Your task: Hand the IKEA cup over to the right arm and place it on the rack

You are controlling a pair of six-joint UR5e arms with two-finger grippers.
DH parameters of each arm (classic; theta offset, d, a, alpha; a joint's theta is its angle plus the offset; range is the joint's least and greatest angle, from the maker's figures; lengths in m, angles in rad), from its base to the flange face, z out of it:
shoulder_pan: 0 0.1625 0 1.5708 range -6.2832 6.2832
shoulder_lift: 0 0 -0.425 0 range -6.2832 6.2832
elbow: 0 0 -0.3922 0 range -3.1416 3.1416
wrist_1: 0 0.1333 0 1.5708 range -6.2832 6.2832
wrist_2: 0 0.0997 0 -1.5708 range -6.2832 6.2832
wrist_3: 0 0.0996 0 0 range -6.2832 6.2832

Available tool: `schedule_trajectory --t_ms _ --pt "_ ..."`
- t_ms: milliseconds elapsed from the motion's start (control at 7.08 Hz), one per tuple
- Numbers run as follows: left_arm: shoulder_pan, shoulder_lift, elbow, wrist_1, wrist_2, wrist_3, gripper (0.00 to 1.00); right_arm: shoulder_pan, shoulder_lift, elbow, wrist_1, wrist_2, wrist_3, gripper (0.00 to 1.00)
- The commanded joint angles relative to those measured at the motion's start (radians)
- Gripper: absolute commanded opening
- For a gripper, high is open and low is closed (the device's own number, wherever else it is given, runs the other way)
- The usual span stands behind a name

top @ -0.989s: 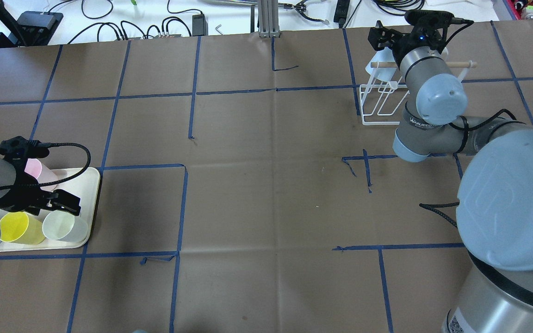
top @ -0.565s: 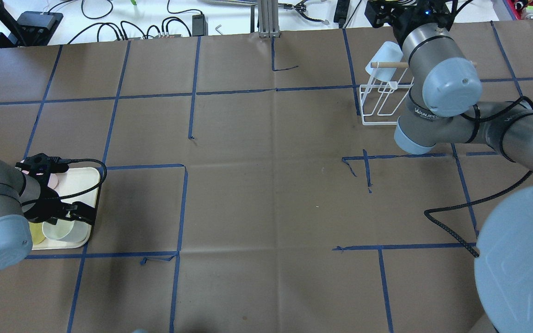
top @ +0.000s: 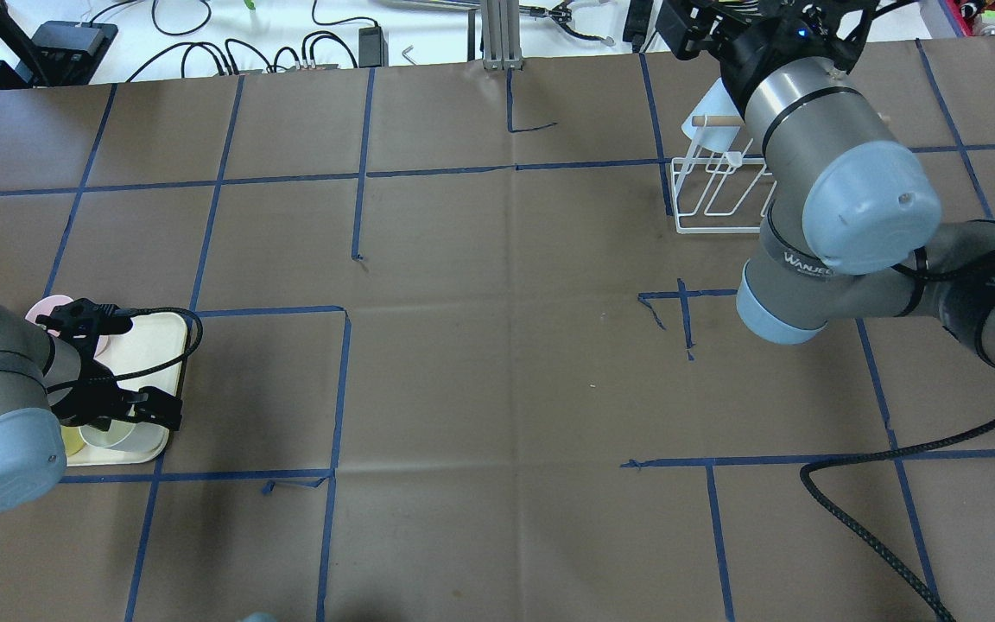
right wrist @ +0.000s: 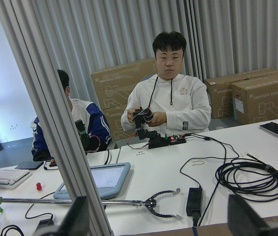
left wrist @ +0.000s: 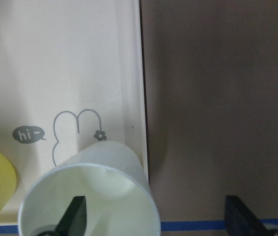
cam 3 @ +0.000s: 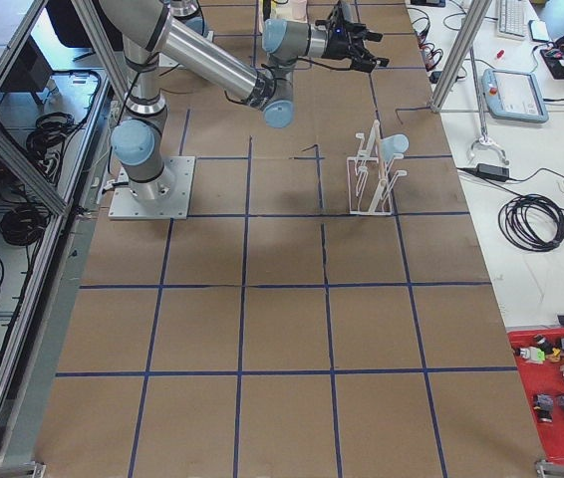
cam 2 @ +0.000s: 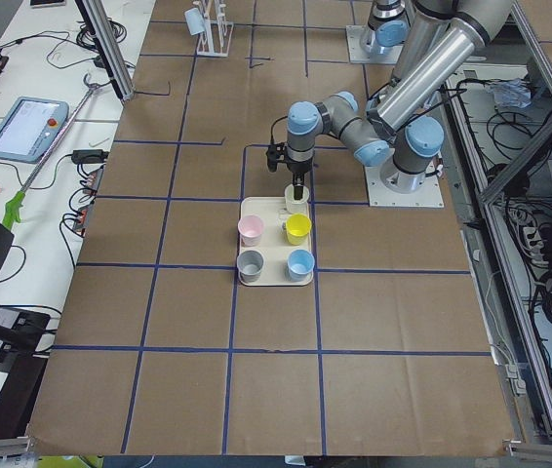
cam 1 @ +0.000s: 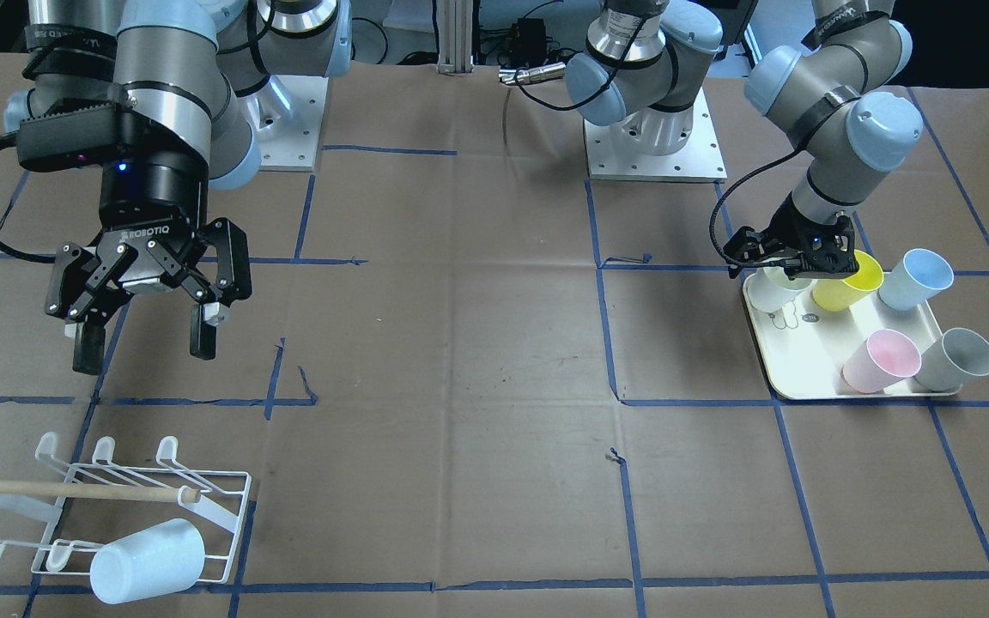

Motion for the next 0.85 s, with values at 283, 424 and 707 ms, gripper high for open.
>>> schedule_trajectory --t_ms 283,424,707 --pt "0.001 0.002 0.034 -0.004 0.003 0.009 0.28 0.077 -0.057 0.092 -0.011 0.013 0.382 1.0" --pt "0.001 0.002 0.036 -0.004 0.003 0.01 0.13 0.081 -0.056 0.101 -0.011 0.069 0.522 1.0" --pt "-0.001 0.002 0.082 -0.027 0.0 0.01 0.0 0.081 -0.057 0.136 -0.013 0.122 0.778 1.0"
